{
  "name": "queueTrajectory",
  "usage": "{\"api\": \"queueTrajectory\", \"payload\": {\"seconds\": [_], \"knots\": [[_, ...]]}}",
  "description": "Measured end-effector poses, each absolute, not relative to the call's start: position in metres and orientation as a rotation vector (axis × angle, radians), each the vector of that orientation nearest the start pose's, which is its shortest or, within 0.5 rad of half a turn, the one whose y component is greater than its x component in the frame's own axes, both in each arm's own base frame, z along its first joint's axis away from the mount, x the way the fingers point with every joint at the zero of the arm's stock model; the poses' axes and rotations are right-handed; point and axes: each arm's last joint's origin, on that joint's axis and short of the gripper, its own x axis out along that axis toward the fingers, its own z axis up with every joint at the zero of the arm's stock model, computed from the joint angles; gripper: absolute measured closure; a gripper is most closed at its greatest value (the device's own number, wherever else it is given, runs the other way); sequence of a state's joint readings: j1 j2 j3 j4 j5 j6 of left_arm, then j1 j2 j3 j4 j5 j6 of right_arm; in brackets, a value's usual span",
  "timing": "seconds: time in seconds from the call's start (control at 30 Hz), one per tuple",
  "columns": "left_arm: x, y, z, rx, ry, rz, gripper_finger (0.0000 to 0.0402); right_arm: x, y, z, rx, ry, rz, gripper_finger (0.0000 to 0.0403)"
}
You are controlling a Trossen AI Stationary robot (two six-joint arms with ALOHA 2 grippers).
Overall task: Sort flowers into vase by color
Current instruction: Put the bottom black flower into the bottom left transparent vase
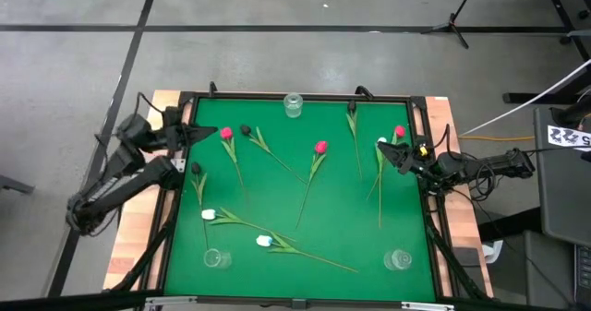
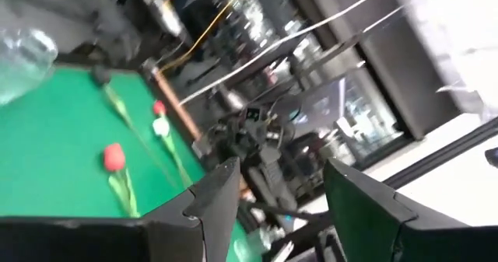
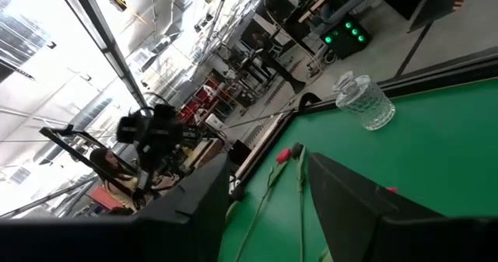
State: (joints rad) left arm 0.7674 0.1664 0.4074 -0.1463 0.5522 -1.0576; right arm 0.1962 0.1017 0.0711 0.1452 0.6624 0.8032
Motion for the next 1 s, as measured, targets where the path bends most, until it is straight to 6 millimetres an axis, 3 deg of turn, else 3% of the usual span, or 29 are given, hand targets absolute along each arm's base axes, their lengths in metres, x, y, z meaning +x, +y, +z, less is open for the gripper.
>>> {"api": "queueTrajectory", "payload": {"seconds": [0.2, 0.33, 0.53, 0.67, 1.0], "knots": [[0.073, 0.042, 0.302, -1.145, 0.141, 0.238, 0.0219, 0.096, 0.001, 0.192, 0.828, -0.271, -0.406, 0.0226], [0.079, 0.043, 0.308, -1.274, 0.4, 0.363, 0.0219, 0.096, 0.001, 0.189, 0.817, -0.248, -0.416, 0.0226], [0.085, 0.044, 0.306, -1.336, 0.709, 0.647, 0.0219, 0.096, 0.001, 0.188, 0.813, -0.241, -0.419, 0.0226], [0.095, 0.041, 0.301, -1.342, 0.824, 0.731, 0.0219, 0.096, 0.001, 0.187, 0.805, -0.224, -0.425, 0.0226], [0.143, 0.014, 0.278, -1.302, 1.057, 0.908, 0.0219, 0.096, 0.001, 0.184, 0.792, -0.196, -0.437, 0.0226]]}}
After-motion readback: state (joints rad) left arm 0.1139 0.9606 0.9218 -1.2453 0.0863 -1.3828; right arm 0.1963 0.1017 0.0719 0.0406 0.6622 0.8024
